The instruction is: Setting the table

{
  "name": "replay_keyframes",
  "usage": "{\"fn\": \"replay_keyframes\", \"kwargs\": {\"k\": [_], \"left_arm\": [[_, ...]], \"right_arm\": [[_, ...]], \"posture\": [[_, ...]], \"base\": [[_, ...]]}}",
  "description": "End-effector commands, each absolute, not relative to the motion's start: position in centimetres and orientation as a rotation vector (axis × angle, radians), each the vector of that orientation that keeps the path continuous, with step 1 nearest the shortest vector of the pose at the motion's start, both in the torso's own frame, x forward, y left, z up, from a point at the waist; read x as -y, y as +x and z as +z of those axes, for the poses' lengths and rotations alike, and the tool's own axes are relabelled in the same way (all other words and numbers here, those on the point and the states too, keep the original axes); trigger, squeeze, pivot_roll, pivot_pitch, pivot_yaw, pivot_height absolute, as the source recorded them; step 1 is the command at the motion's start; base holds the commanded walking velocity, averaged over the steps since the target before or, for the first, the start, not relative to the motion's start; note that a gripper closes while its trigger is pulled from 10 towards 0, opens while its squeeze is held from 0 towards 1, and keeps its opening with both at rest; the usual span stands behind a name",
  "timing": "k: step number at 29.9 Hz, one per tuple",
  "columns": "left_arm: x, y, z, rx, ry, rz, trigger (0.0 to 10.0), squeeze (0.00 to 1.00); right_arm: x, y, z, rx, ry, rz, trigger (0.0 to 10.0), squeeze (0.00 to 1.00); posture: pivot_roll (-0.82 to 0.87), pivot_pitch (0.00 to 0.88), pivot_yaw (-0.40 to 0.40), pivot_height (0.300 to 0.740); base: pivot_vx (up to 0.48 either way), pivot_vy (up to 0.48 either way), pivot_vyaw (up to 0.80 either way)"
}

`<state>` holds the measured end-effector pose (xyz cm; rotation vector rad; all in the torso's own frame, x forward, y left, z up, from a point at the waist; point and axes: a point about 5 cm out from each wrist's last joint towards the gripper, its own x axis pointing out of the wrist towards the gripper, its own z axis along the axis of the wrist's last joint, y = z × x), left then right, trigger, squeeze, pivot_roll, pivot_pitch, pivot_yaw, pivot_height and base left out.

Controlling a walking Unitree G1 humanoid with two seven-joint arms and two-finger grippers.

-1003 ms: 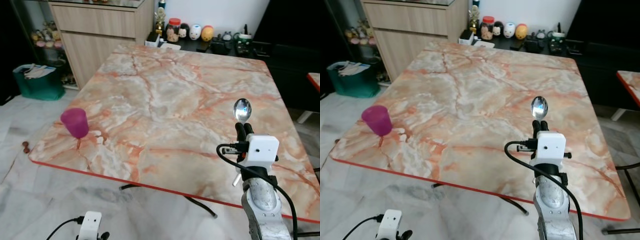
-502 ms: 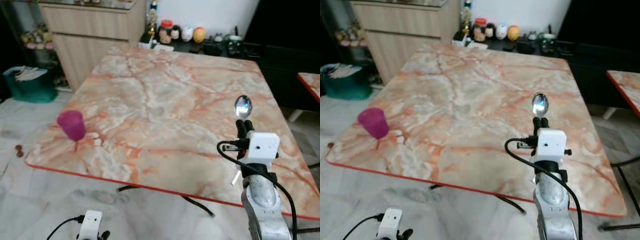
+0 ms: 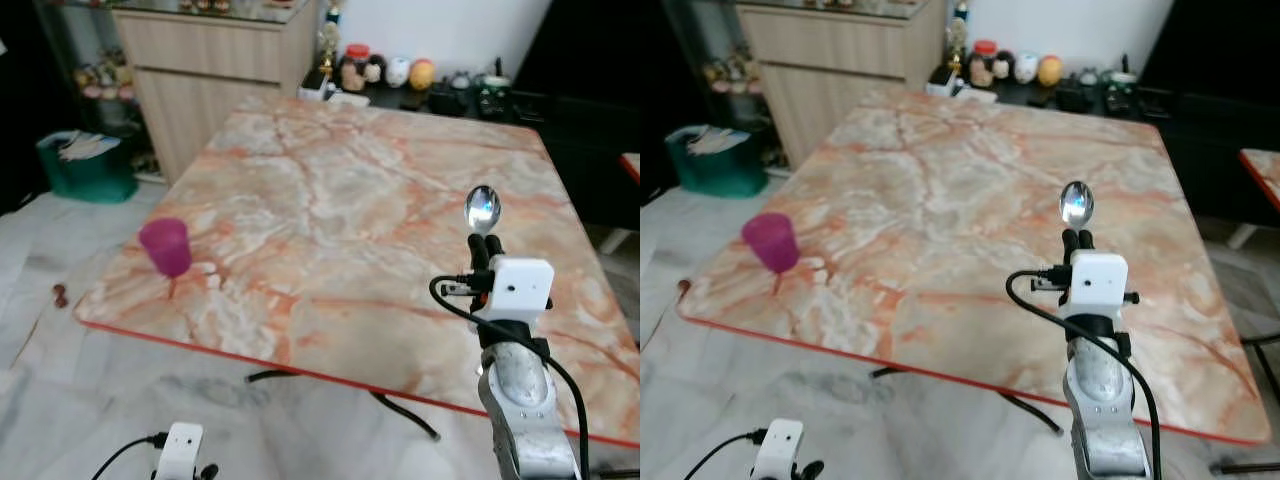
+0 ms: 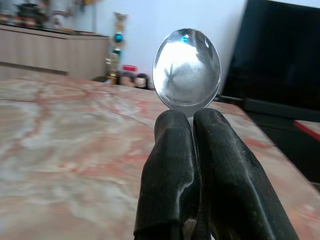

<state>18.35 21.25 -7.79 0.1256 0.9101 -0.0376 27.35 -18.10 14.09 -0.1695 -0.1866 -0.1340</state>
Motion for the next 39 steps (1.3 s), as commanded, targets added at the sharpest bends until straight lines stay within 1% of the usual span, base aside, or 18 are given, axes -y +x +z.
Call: {"fn": "replay_keyframes", "kwargs": {"k": [1,7,14,25,34,39], "left_arm": [[-21.09,18.23,-7.91,-0.921,0.130,-0.043,10.0,0.00],[-20.95,18.33,-7.89,-0.919,0.138,-0.051,10.0,0.00],[-20.82,18.39,-7.88,-0.916,0.142,-0.053,10.0,0.00],[-20.87,18.32,-7.90,-0.913,0.143,-0.043,10.0,0.00],[-20.87,18.57,-7.77,-0.901,0.151,-0.041,10.0,0.00],[-20.84,18.69,-7.71,-0.896,0.151,-0.040,10.0,0.00]], "right_arm": [[18.43,27.41,13.90,0.176,-0.179,-0.147,10.0,0.00],[18.33,27.50,13.95,0.181,-0.179,-0.142,10.0,0.00],[18.09,27.54,14.29,0.212,-0.181,-0.141,10.0,0.00],[18.22,27.78,14.21,0.203,-0.172,-0.150,10.0,0.00],[18.15,28.07,14.08,0.193,-0.173,-0.156,10.0,0.00],[18.20,28.35,14.41,0.209,-0.177,-0.166,10.0,0.00]], "posture": [[0.01,0.000,-0.057,0.740],[0.01,0.000,-0.056,0.740],[0.00,0.000,-0.055,0.740],[0.00,0.000,-0.057,0.740],[0.00,0.000,-0.058,0.740],[0.00,0.000,-0.058,0.740]], "base": [[0.000,0.000,-0.74],[0.000,0.000,-0.68],[0.000,0.000,0.00],[0.000,0.000,0.00],[0.000,-0.053,-0.60],[0.000,-0.240,0.00]]}}
